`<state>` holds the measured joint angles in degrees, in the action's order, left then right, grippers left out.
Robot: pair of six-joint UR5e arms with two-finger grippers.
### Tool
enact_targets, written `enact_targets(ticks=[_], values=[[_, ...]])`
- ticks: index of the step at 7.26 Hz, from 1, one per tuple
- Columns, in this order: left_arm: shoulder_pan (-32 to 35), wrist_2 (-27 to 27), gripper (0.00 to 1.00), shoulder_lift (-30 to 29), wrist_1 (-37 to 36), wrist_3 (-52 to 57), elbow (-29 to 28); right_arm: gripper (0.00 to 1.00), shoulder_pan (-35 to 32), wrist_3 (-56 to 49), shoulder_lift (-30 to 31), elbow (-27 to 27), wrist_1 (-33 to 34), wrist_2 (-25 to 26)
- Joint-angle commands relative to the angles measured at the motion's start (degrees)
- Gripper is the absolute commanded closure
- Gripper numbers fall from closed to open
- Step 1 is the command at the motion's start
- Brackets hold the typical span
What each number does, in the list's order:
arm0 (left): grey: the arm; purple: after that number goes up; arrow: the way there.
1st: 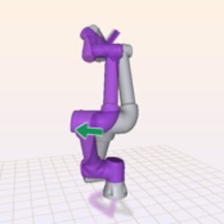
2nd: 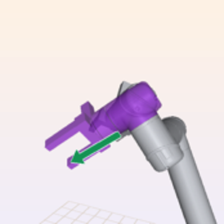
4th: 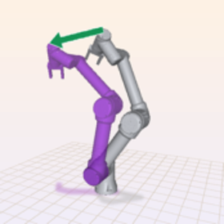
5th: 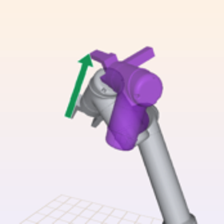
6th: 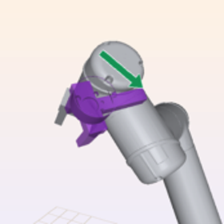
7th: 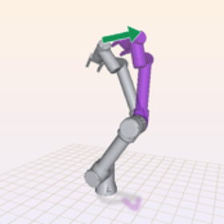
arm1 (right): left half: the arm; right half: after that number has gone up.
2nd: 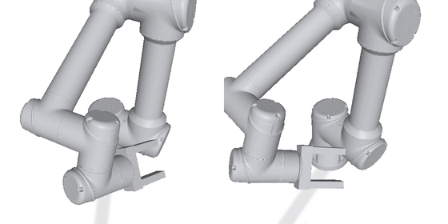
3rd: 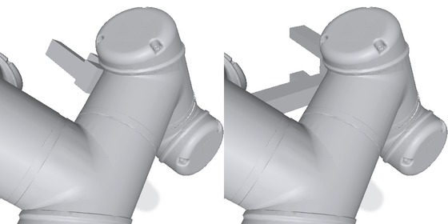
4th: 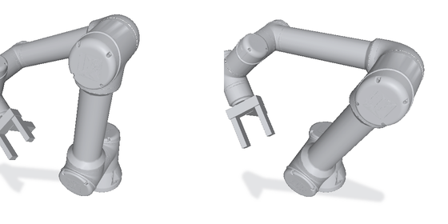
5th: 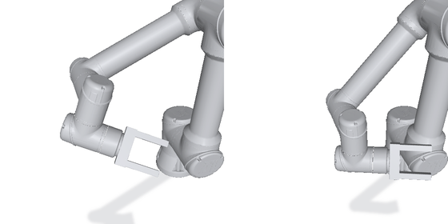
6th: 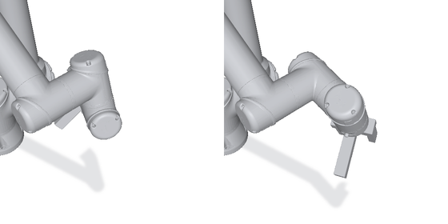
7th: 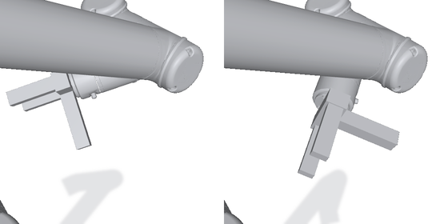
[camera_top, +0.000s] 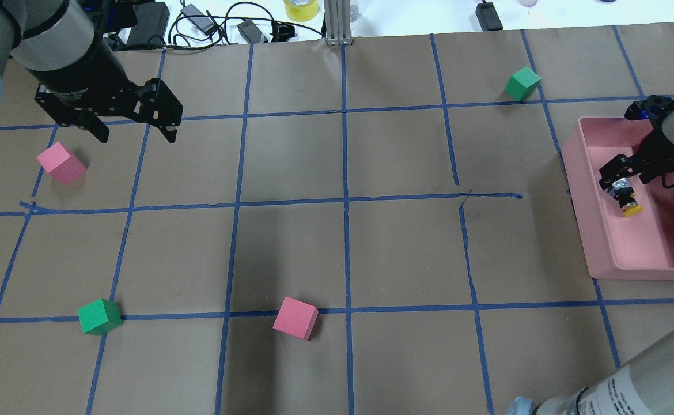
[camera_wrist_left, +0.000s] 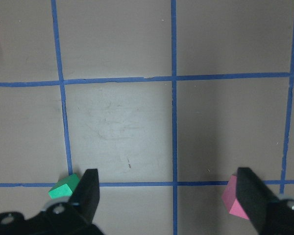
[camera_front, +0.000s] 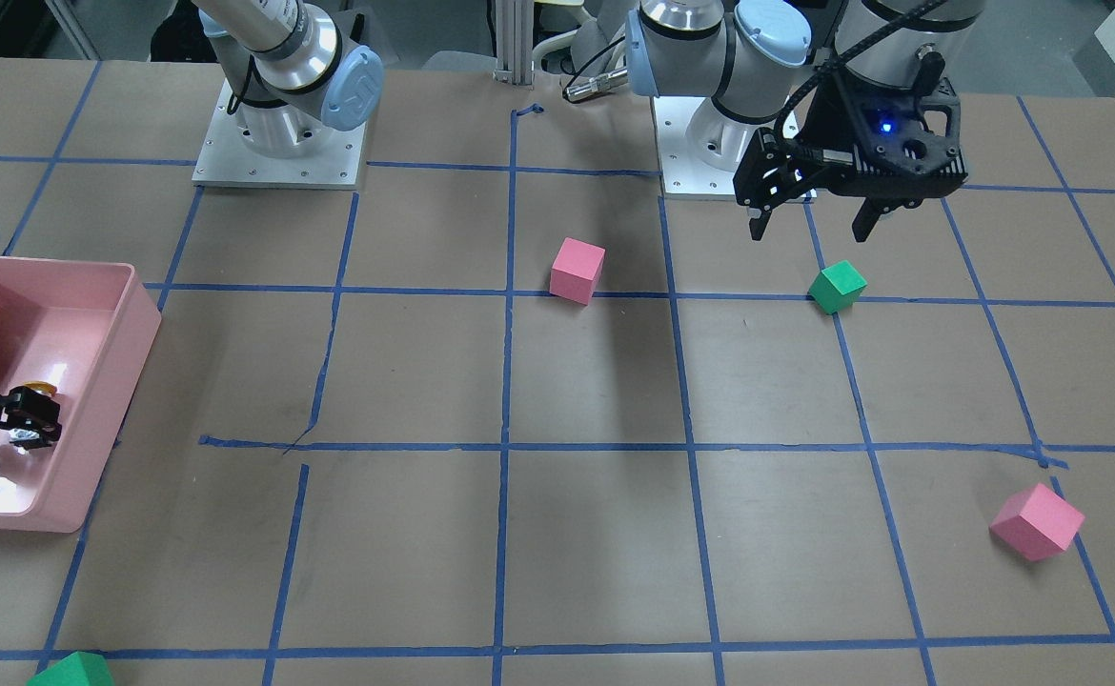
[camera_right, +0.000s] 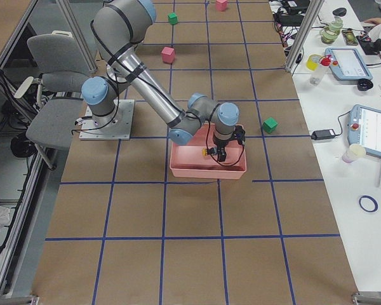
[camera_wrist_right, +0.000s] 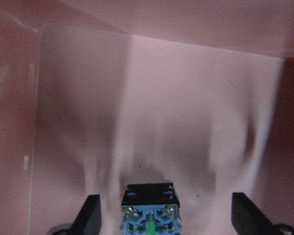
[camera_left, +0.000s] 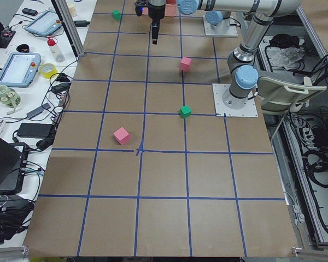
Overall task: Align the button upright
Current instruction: 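Lower the right gripper and grasp the button's black-and-blue body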
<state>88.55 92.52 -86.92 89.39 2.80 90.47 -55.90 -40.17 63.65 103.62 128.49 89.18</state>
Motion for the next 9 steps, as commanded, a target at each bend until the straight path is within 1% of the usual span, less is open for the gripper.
enact_targets(ticks=[1, 2, 3, 5, 9], values=[[0.4, -2.2, 0.0, 0.1, 1.1, -1.6, 0.0, 0.37, 0.0, 0.1, 0.0, 0.0, 0.0, 1.9], [0.4, -5.3, 0.0, 0.1, 0.5, -0.9, -0.2, 0.52, 0.0, 0.2, 0.1, 0.0, 0.0, 1.9], [0.6, -5.2, 0.0, 0.3, -0.6, -0.4, -0.5, 0.72, 0.0, 0.2, 0.2, 0.0, 0.0, 1.9], [0.5, -5.1, 0.0, 0.0, -0.7, -0.4, -0.5, 1.0, 0.0, 0.1, 0.4, -0.1, -0.1, 2.1], [0.5, -5.3, 0.0, -0.5, 0.9, -0.5, -2.5, 1.0, 0.0, 0.6, 1.9, -1.0, -0.8, 1.9]])
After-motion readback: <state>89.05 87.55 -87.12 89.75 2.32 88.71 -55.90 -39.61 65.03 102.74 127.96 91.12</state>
